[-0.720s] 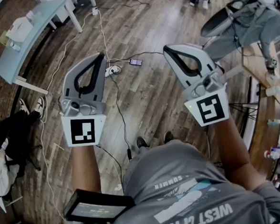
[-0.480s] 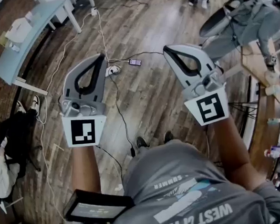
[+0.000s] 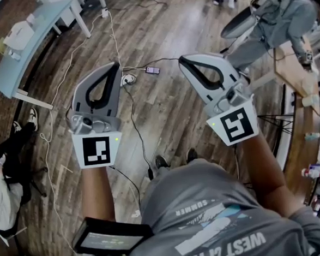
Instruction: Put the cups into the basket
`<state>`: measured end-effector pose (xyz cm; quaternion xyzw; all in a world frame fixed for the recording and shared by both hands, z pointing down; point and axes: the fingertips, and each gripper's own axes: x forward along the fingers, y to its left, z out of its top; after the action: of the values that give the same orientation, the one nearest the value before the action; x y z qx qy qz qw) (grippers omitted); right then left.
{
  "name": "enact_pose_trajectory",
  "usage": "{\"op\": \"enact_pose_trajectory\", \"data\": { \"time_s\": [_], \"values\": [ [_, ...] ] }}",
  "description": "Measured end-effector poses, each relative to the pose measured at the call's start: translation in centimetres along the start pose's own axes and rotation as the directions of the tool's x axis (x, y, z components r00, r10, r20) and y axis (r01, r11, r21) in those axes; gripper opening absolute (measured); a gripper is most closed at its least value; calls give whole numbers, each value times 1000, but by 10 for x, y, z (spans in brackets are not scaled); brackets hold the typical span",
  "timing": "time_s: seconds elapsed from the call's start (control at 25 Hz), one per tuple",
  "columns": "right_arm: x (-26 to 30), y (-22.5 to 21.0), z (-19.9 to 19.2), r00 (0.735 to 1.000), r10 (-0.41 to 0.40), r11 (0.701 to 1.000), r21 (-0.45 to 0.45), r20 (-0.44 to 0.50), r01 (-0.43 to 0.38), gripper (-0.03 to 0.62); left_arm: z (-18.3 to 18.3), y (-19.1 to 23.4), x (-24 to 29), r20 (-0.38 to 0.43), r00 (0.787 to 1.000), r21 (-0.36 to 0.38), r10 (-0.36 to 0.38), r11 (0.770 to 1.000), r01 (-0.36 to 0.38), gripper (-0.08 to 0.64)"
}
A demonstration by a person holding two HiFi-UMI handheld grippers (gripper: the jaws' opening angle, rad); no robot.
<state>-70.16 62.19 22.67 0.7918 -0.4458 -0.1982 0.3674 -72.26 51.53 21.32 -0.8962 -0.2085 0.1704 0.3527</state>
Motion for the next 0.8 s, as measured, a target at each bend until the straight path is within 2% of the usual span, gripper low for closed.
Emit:
{"op": "enact_pose_trajectory", "data": {
  "time_s": [0.2, 0.44, 0.64, 0.8],
  "values": [
    [-1, 0, 1, 999, -36, 999, -31, 5, 36, 12, -1, -9, -1, -1, 1000, 34, -17, 999, 17, 0],
    [7, 9, -3, 999, -33, 998, -49, -9, 33, 12, -4, -17, 0, 18, 999, 41, -41, 998, 40, 0],
    [23, 14, 0, 998, -60, 995, -82, 15, 61, 11, -14, -18, 3, 31, 998, 65, -60, 996, 58, 0],
    [36, 14, -7, 999, -41, 996, -82, 12, 42, 12, -27, -18, 13, 24, 997, 59, -69, 996, 68, 0]
  ]
}}
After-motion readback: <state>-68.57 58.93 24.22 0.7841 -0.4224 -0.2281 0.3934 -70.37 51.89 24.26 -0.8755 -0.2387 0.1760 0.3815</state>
